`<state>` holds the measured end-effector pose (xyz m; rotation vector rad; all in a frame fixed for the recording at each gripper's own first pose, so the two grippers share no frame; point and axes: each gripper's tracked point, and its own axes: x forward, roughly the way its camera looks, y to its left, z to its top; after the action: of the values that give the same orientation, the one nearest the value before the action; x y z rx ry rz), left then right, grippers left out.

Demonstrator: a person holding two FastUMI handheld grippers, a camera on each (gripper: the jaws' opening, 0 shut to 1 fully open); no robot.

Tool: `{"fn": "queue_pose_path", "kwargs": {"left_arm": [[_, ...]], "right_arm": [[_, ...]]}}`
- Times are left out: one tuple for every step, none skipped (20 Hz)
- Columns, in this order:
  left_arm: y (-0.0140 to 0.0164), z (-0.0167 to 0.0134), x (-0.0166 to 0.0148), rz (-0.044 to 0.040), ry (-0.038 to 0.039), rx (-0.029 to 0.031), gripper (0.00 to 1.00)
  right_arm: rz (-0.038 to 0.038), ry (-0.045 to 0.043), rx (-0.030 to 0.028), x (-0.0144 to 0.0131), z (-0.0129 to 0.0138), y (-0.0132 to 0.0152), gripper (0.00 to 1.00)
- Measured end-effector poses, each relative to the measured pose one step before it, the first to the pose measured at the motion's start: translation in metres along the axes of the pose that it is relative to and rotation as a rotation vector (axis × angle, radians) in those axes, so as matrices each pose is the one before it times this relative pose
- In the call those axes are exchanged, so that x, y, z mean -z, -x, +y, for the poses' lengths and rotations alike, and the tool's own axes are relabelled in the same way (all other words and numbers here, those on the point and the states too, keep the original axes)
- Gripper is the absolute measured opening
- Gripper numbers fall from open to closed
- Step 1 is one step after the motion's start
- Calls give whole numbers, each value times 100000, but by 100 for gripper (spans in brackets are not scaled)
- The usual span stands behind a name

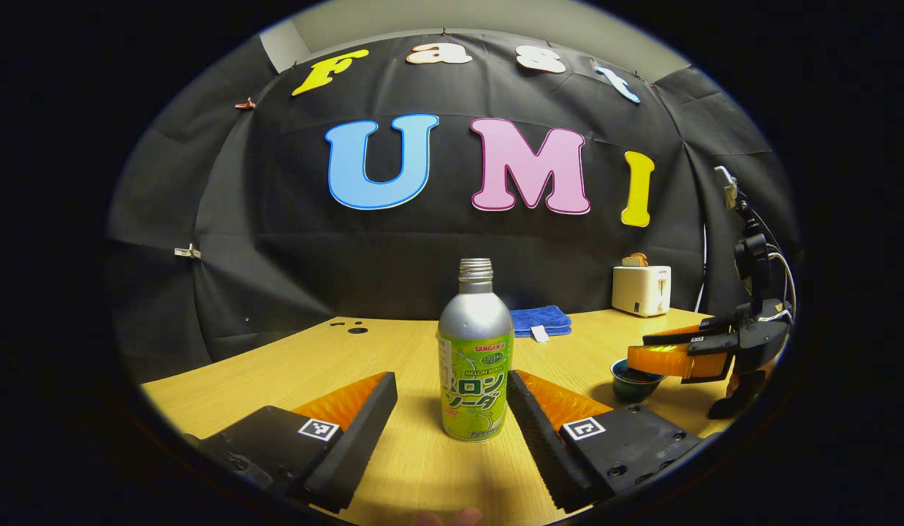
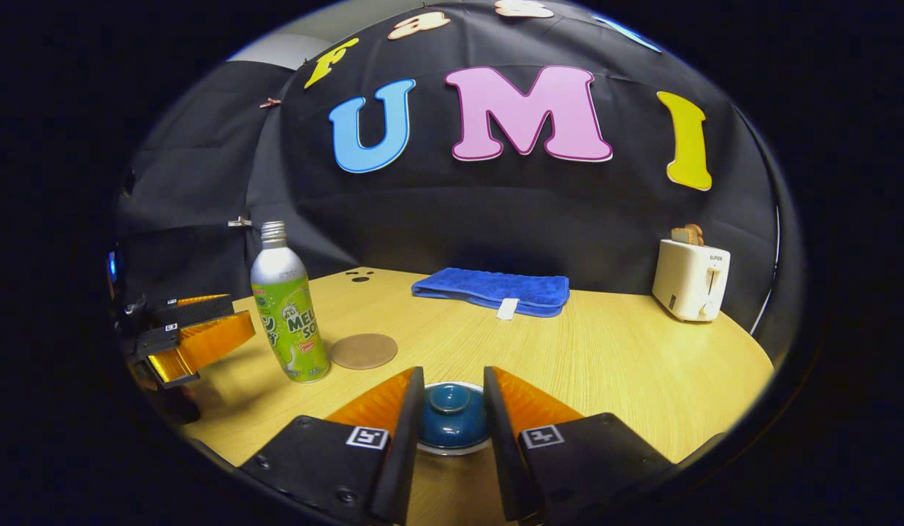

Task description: Open the teacup lid with one hand, grasp the water bottle and pour water into the teacup with the other hand; after pouring, place the water bottle on the coaster and then close the teacup lid.

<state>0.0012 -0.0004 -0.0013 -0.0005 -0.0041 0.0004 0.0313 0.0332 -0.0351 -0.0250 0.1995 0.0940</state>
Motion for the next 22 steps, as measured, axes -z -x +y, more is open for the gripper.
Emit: {"fn": "queue_pose_path", "kwargs": {"left_arm": [[66,30,42,-15,8,-3,95],[-74,-1,-48,32,-19,-1,95],[43,6,64,-43,30,-6,95],[-12,7,-77,29,-35,-5,95],[31,-3,5,-13,1,1,95],[6,-6,-14,-6,8,1,95],[-61,-6,91,2,-16,8,95],[38,-8,-50,-10,18,-13,95],[11,40,2,6,-19,1,95],[8,12,-68,-7,25,-7,95],[-33,-33,103,19,-22,3,95],[-3,-3,-45,-22,3,-8,95],[3,11,60,-1,7,-1,95],[2,-16,-95,40,-17,10,95],[-13,38,79,35,15,-10,95],[11,-18,-20,-4,-63,-4,95],[-44,-21,89,22,64,-34,95],[39,-4,-57,-45,-11,23,95],[10,-14,41,-17,-5,1,95],[-42,29,-104,-5,2,-11,95],[1,-13,99,-7,-32,2,95],[-32,13,-41,14,30,-12,95]], "right_arm": [[-232,88,-1128,-38,247,76,51],[173,23,-88,-157,77,228,39],[-33,219,28,139,-28,-210,29],[-37,93,66,57,-94,-37,34],[-387,-98,218,-42,-118,67,29],[-637,-435,427,-281,-4,-35,34],[-786,-653,296,-143,-154,64,34],[-998,-497,-105,-98,21,207,34],[-1099,79,49,-88,14,115,34],[-1024,341,432,-178,-41,141,34],[-988,277,306,-131,-53,83,34],[-1023,-57,496,-191,-68,114,34],[-1273,-505,563,-204,-177,161,33],[-1509,-713,702,-211,-211,137,33],[-1502,-292,-122,-214,1,87,33],[-2209,-677,2092,-270,-523,84,18],[111,-27,319,-447,-29,573,2],[660,547,-707,776,396,-564,13],[887,364,-53,250,122,-219,11],[550,18,-100,-165,-49,36,9],[795,-401,287,209,-98,-258,9],[811,-838,-373,182,-106,-111,9]]}}
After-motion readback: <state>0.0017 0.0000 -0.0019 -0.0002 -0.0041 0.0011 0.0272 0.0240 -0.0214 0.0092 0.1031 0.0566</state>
